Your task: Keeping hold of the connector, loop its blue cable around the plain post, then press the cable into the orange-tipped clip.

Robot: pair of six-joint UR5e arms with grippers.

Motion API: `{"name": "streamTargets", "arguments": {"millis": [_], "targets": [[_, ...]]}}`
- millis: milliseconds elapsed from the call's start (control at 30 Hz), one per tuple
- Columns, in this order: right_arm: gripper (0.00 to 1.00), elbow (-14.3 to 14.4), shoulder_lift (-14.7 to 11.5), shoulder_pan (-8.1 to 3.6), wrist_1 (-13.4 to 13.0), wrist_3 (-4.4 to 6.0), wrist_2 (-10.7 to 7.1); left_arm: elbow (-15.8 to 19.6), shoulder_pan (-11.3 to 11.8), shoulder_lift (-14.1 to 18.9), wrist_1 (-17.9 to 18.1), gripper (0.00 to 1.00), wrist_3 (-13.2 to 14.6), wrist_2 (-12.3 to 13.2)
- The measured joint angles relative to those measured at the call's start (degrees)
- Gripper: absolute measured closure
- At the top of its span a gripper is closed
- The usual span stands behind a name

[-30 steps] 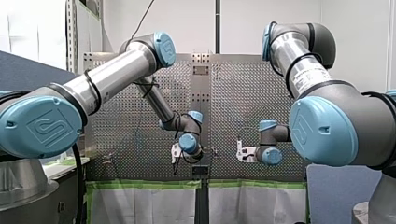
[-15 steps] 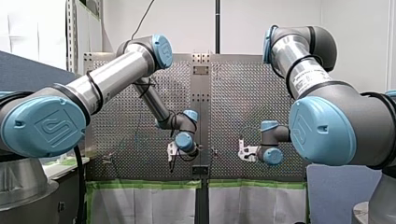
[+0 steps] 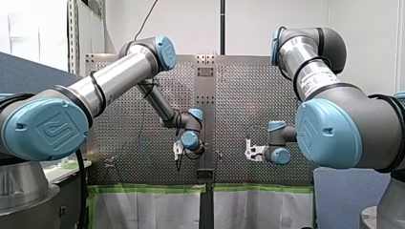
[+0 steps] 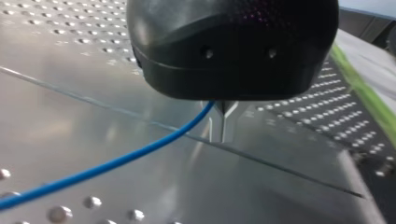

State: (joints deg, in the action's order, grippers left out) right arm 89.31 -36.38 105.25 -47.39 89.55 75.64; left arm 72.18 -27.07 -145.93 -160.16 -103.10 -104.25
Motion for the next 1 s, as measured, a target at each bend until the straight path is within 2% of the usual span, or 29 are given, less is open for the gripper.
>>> {"name": "streamTargets", "arguments": {"millis": [400, 667, 700, 733, 767, 800, 833, 867, 900, 933, 967, 1000], "targets": [[1.00, -1.33, 0.17, -0.96, 0.96, 0.16, -0.48, -0.99, 0.34, 0.00, -0.44, 1.00, -0.43, -0.34], [1.00, -1.36, 0.27, -1.12, 1.21, 0.24, -0.68, -0.95, 0.46, 0.00, -1.42, 1.00, -0.14, -0.33], [1.00, -1.37, 0.28, -1.11, 1.30, 0.23, -0.77, -0.94, 0.42, 0.02, -1.68, 0.89, 0.04, -0.32], [1.00, -1.37, 0.28, -1.09, 1.36, 0.23, -0.82, -0.94, 0.36, 0.03, -2.06, 0.89, 0.34, -0.33], [1.00, -1.38, 0.28, -1.08, 1.40, 0.22, -0.85, -0.94, 0.33, 0.04, -2.39, 0.81, 0.65, -0.34], [1.00, -1.37, 0.28, -1.04, 1.44, 0.21, -0.88, -0.93, 0.30, 0.03, -2.75, 0.64, 0.99, -0.33], [1.00, -1.38, 0.29, -1.01, 1.46, 0.21, -0.90, -0.93, 0.30, 0.04, -3.24, 0.64, 1.46, -0.25], [1.00, -1.38, 0.30, -0.98, 1.48, 0.21, -0.90, -0.93, 0.34, 0.05, -3.61, 0.40, 1.85, -0.07], [1.00, -1.38, 0.30, -0.93, 1.48, 0.22, -0.91, -0.93, 0.37, 0.06, -3.92, 0.24, 2.29, 0.21], [1.00, -1.38, 0.31, -0.89, 1.50, 0.23, -0.92, -0.93, 0.42, 0.07, -4.34, 0.24, 2.91, 0.68], [1.00, -1.37, 0.32, -0.86, 1.49, 0.25, -0.92, -0.93, 0.45, 0.07, -4.66, 0.06, 3.36, 1.08], [1.00, -1.37, 0.35, -0.85, 1.50, 0.25, -0.92, -0.93, 0.45, 0.07, -5.05, 0.00, 3.84, 1.49]]}}
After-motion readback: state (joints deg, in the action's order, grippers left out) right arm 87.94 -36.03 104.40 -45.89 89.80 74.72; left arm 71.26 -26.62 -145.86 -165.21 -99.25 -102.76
